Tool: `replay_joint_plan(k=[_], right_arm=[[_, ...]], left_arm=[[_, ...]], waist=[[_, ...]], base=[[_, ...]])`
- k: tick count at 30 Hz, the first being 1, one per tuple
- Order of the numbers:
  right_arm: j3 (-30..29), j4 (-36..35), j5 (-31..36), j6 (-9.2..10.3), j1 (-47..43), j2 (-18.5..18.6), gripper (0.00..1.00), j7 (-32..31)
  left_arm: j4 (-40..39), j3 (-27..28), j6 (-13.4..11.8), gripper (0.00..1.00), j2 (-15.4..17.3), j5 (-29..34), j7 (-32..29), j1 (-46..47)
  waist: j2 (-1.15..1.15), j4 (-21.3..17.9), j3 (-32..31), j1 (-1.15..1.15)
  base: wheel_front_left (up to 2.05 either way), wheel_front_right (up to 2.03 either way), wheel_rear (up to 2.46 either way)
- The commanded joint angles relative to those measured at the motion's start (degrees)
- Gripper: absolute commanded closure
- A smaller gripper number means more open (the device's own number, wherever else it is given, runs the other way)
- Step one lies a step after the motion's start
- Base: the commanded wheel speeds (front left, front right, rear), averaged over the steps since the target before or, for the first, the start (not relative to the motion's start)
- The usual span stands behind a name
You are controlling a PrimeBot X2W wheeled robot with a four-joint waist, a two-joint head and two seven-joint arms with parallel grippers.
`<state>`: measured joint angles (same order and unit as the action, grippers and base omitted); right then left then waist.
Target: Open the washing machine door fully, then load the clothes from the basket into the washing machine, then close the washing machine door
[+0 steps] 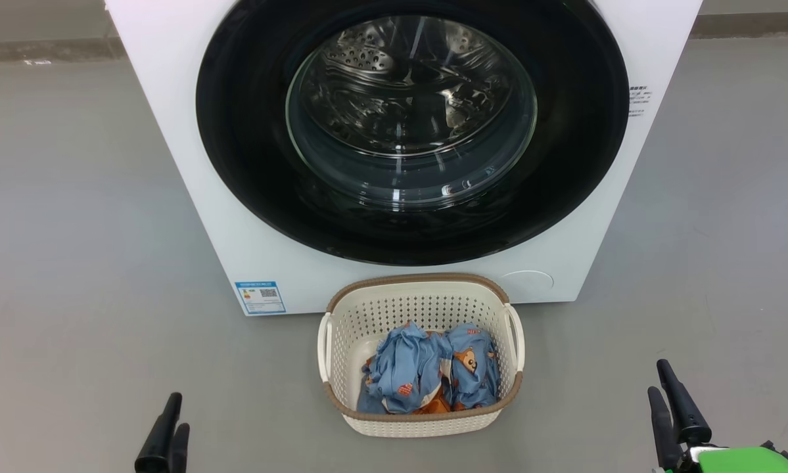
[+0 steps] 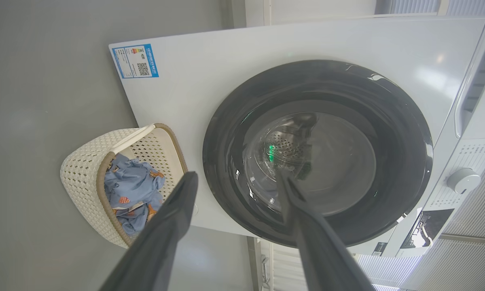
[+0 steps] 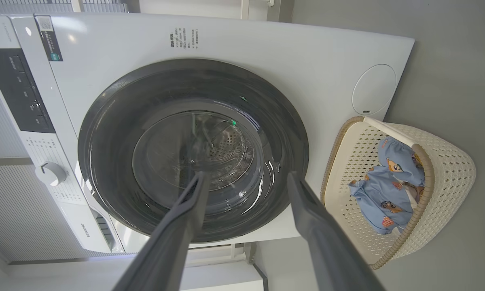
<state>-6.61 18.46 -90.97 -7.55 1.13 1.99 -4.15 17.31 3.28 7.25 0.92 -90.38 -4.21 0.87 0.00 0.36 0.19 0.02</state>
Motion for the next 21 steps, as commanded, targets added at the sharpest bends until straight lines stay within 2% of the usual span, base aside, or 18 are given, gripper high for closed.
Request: replay_joint_plan(k=[1, 21], right_arm=[[0.5, -1.8, 1.9, 0.01, 1.3, 1.0, 0.0, 0.6], [3.7, -2.7, 17.4, 0.02, 0.8, 2.9, 0.0, 3.8]], left_arm=[[-2.0, 0.0, 0.0, 0.0, 0.9, 1.8, 0.6, 1.0], [-3.8, -1.3, -0.2, 0.0, 1.1, 17.7, 3.8, 0.2]], waist=[[0.0, 0.1, 0.0, -0.01], [0.0, 0.7, 0.0, -0.01]], base=[[0.0, 0.0, 0.0], [0.0, 0.0, 0.0]])
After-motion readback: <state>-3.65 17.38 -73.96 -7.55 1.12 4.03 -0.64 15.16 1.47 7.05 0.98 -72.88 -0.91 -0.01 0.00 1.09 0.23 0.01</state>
